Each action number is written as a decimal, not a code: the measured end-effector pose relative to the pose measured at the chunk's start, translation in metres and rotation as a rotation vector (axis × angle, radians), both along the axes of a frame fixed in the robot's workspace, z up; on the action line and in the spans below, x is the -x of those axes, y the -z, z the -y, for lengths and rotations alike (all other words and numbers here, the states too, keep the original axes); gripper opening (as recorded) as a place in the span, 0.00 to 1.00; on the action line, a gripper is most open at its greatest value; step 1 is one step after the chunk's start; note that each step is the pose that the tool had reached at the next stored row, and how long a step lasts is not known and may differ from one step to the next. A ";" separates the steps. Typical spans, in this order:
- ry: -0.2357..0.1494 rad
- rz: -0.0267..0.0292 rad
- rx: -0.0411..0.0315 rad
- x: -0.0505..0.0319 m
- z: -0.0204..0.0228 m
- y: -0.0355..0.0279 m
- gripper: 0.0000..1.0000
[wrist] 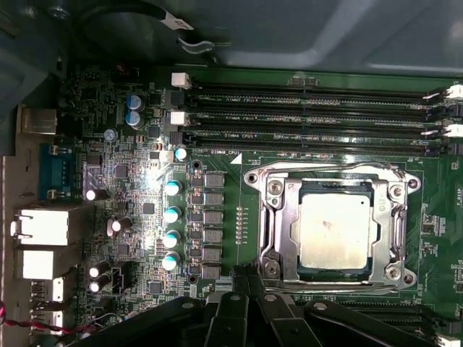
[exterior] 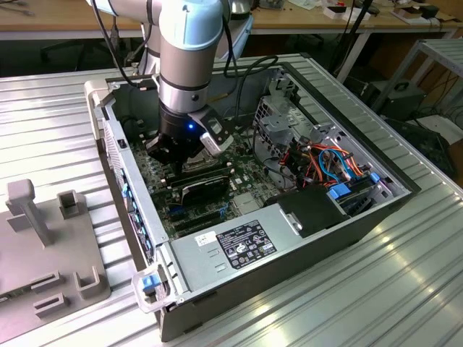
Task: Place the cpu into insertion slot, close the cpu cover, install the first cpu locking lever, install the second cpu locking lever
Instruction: 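Install the second cpu locking lever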
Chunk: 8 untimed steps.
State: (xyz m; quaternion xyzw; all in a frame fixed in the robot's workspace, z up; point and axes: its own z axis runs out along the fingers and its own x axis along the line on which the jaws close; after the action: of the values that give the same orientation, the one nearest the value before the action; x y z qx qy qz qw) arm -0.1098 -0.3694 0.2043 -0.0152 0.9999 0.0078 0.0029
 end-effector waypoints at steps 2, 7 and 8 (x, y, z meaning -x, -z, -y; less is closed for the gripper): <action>0.000 0.0000 -0.0132 0.0000 -0.0001 0.0026 0.11; 0.000 -0.0001 -0.0107 0.0000 0.0039 -0.0009 0.11; 0.000 -0.0001 -0.0107 0.0000 0.0039 -0.0009 0.11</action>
State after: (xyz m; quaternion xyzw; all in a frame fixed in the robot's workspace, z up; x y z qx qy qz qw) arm -0.1098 -0.3733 0.2052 -0.0151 0.9998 0.0131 0.0029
